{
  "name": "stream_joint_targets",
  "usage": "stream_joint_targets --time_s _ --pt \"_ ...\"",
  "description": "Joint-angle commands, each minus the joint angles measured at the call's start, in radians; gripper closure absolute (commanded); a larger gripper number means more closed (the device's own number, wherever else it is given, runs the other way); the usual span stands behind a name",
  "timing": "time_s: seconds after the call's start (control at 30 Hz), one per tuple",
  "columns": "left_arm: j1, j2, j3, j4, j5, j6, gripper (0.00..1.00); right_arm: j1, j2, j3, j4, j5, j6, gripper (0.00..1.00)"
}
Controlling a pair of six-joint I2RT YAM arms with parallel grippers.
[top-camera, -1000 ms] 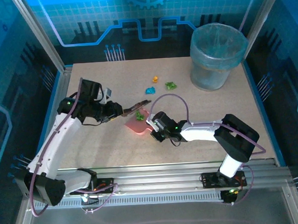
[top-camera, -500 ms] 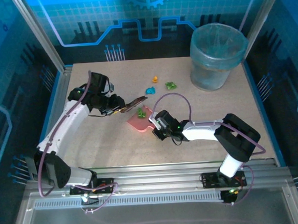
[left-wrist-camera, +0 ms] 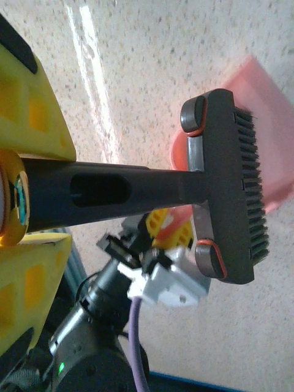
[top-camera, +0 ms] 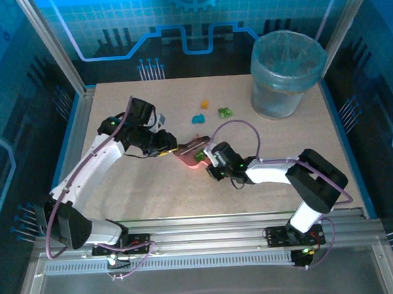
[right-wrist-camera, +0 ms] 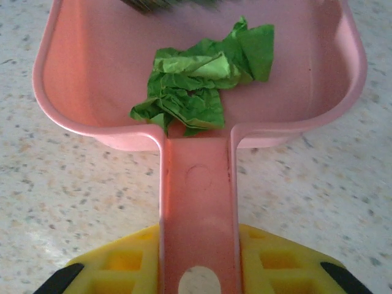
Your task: Sweep away the paper scraps from the table
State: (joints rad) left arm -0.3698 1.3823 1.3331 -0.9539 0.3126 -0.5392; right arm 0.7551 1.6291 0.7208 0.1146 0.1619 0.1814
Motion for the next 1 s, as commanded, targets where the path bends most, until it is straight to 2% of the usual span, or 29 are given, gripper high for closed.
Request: stream_joint_targets --time_s 0.0,0.07,0.2,0.43,0.57,0.83,0.97 --pt "0.014 -0.038 0.083 -0.013 -0.100 0.014 0.96 -0.029 -0.029 -0.043 -0.020 -0.005 0.052 1.00" --pt "0.025 -0.026 0.109 0.014 -0.135 -0.002 0.95 -0.033 -0.035 -0.052 -0.016 0.011 0.059 1.00" --pt "0.032 0.051 0.197 0.084 -0.135 -0.027 0.95 -0.042 -0.038 -0.055 -0.018 0.018 0.068 1.00" --pt "0.038 0.326 0.393 0.113 -0.142 -0.031 1.00 -0.080 -0.029 -0.047 -0.032 0.012 0.093 1.00" --pt "0.033 0.403 0.443 0.145 -0.164 -0.062 1.00 -0.098 -0.028 -0.044 -0.036 0.006 0.103 1.00" --pt "-0.013 0.583 0.624 0.101 -0.273 -0.047 1.00 -0.109 -0.022 -0.038 -0.041 -0.015 0.114 1.00" --pt "-0.020 0.631 0.651 0.091 -0.267 -0.040 1.00 -0.113 -0.023 -0.037 -0.040 -0.015 0.113 1.00"
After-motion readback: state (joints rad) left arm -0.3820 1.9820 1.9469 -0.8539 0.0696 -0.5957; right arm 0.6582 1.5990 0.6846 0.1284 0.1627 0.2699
